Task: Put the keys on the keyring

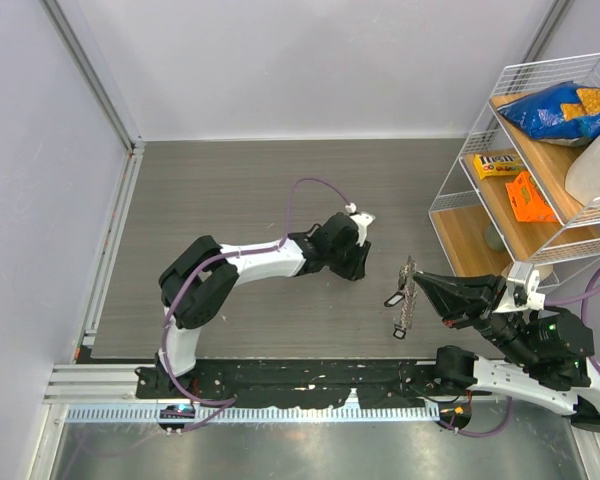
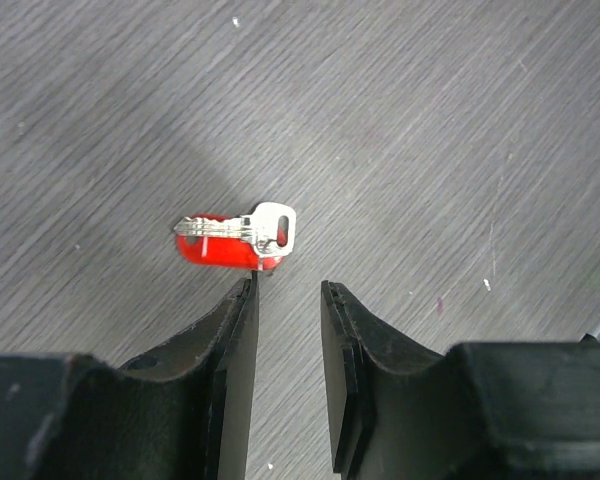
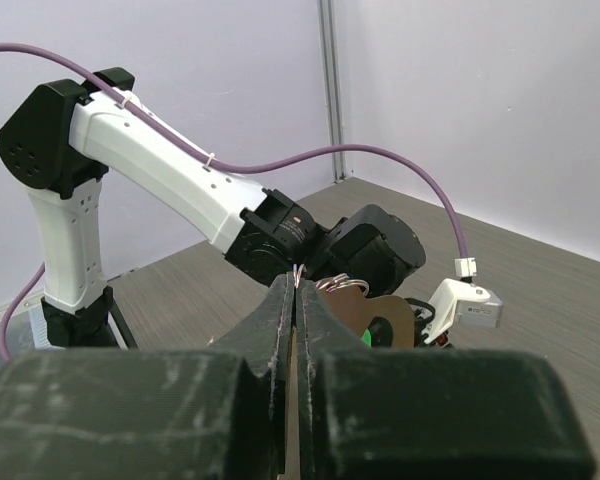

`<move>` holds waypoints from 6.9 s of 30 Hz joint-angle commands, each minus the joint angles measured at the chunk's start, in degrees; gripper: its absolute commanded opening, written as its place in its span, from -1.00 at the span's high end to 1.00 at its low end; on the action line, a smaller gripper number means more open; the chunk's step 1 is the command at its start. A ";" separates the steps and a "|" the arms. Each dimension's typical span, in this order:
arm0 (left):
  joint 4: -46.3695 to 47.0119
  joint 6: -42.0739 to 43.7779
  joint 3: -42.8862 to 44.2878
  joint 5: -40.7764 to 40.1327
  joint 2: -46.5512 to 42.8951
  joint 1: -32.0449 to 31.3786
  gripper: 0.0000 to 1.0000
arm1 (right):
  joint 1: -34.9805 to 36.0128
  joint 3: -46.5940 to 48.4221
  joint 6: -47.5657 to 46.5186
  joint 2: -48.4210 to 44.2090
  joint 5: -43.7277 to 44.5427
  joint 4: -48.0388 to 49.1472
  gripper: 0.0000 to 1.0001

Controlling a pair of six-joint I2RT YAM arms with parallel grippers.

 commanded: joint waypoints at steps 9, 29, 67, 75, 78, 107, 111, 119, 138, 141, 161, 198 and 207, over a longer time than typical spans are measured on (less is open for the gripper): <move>-3.82 1.49 5.70 -4.32 2.98 0.01 0.14 | 0.38 0.65 -0.19 -0.60 -0.22 2.85 0.89; -5.40 0.87 9.13 -3.17 6.06 -0.96 0.14 | 0.29 0.30 -0.28 -0.86 -0.22 2.76 0.88; -8.65 1.49 11.50 -4.84 8.08 -2.36 0.47 | 0.29 0.04 0.25 -2.44 -1.45 2.15 0.88; -9.62 1.93 11.42 -5.20 7.29 -2.63 0.51 | 0.29 0.04 0.25 -2.53 -1.63 2.15 0.89; -9.88 2.02 11.24 -5.28 6.94 -2.80 0.43 | 0.29 -0.05 0.33 -2.45 -1.72 2.32 0.88; -13.84 2.63 13.09 -11.09 6.41 -5.18 0.33 | 0.29 0.03 0.42 -2.97 -2.68 2.24 0.88; -13.75 2.81 13.00 -11.79 6.23 -5.44 0.33 | 0.29 -0.05 0.51 -3.15 -2.86 2.06 0.89; -14.80 3.25 12.82 -14.24 5.18 -6.41 0.33 | 0.29 -0.23 0.69 -3.41 -3.03 2.06 0.89; -14.89 3.51 10.45 -17.67 3.25 -8.16 0.83 | 0.29 -0.32 0.77 -3.06 -3.47 2.32 0.88; -14.72 3.42 9.05 -18.03 1.67 -8.17 1.00 | 0.29 -0.40 0.69 -3.06 -3.47 2.50 0.88; -10.77 8.60 -5.18 -14.09 -20.21 -8.78 1.00 | 0.29 5.12 1.04 3.26 -7.95 -2.68 0.88; 0.48 12.13 -22.68 19.84 -72.34 -14.76 1.00 | 0.29 15.50 -3.27 28.05 -48.11 1.79 0.88; 4.61 9.58 -24.27 27.40 -75.68 -14.67 1.00 | 0.29 15.68 -7.84 31.74 -57.51 5.39 0.89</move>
